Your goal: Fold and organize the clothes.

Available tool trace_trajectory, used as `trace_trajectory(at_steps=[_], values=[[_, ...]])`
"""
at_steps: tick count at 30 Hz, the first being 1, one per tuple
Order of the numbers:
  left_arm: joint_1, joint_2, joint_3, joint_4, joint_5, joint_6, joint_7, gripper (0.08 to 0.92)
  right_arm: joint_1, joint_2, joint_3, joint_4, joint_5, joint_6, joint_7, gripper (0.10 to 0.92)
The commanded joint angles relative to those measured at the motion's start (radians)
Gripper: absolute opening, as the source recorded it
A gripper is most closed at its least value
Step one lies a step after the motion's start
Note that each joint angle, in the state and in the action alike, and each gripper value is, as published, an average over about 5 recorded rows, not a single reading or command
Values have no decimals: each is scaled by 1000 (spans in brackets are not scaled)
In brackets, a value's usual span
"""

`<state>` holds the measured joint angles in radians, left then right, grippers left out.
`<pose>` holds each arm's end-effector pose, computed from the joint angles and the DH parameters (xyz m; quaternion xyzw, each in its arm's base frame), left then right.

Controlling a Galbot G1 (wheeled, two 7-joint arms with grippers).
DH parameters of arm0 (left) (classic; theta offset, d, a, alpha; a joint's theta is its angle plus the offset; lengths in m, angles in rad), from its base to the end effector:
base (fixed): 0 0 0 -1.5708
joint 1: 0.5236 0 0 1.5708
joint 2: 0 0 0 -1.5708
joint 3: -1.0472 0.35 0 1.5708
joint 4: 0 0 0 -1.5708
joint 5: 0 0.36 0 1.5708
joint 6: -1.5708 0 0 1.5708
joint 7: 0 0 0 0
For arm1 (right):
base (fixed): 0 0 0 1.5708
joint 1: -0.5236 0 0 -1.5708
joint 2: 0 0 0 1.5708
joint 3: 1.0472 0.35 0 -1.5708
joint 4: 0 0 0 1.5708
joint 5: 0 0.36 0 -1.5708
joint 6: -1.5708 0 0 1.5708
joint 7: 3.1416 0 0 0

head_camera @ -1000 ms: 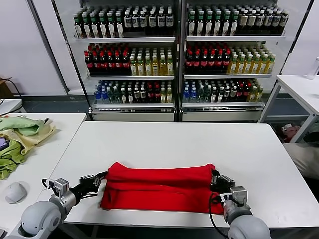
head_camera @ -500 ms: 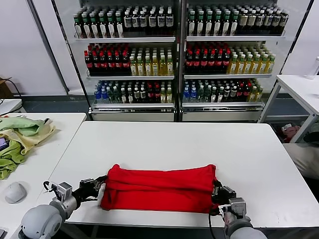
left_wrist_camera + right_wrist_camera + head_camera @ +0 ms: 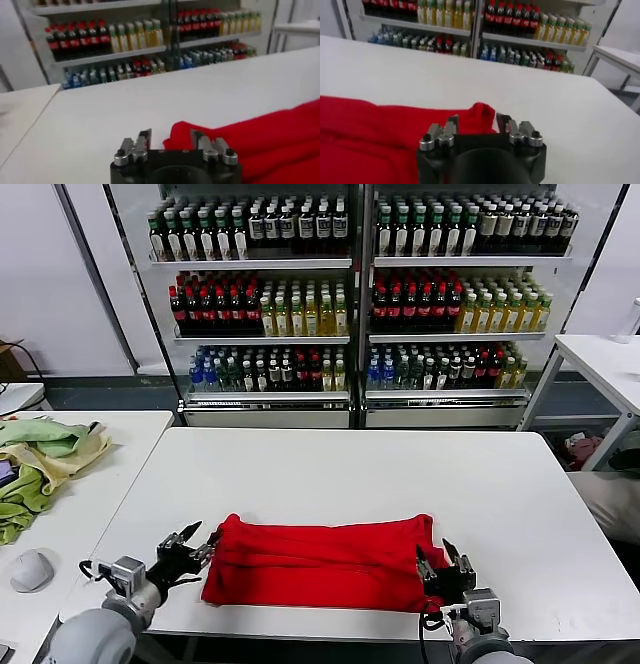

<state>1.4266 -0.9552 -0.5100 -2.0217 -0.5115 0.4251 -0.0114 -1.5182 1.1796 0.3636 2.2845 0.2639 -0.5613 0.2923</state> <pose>0.2416 0.1079 -0.2688 -0.1183 -0.9690 -0.0532 0.2102 0.1839 -0.0035 -0.2308 0.0391 -0.9792 0.0678 0.1872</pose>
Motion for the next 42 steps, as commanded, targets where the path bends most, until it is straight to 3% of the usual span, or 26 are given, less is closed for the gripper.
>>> trace_trajectory(at_steps=[1, 5, 9, 21, 25, 42], values=[[41, -156, 138, -29, -21, -26, -358, 623, -12, 0, 1, 46, -18, 6, -5, 719], [24, -180, 139, -14, -127, -27, -386, 735, -17, 3, -1, 41, -25, 12, -6, 805], [11, -197, 148, 14, -152, -32, -400, 811, -22, 8, -9, 31, -34, 25, -11, 821], [7, -191, 138, 53, -194, -31, -360, 814, -43, 13, -10, 25, -44, 32, -15, 823], [10, -195, 146, 44, -195, -30, -351, 732, -49, 14, -7, 25, -47, 35, -15, 823], [-9, -207, 147, 43, -101, -37, -353, 238, -50, 21, -11, 16, -52, 40, -16, 823]])
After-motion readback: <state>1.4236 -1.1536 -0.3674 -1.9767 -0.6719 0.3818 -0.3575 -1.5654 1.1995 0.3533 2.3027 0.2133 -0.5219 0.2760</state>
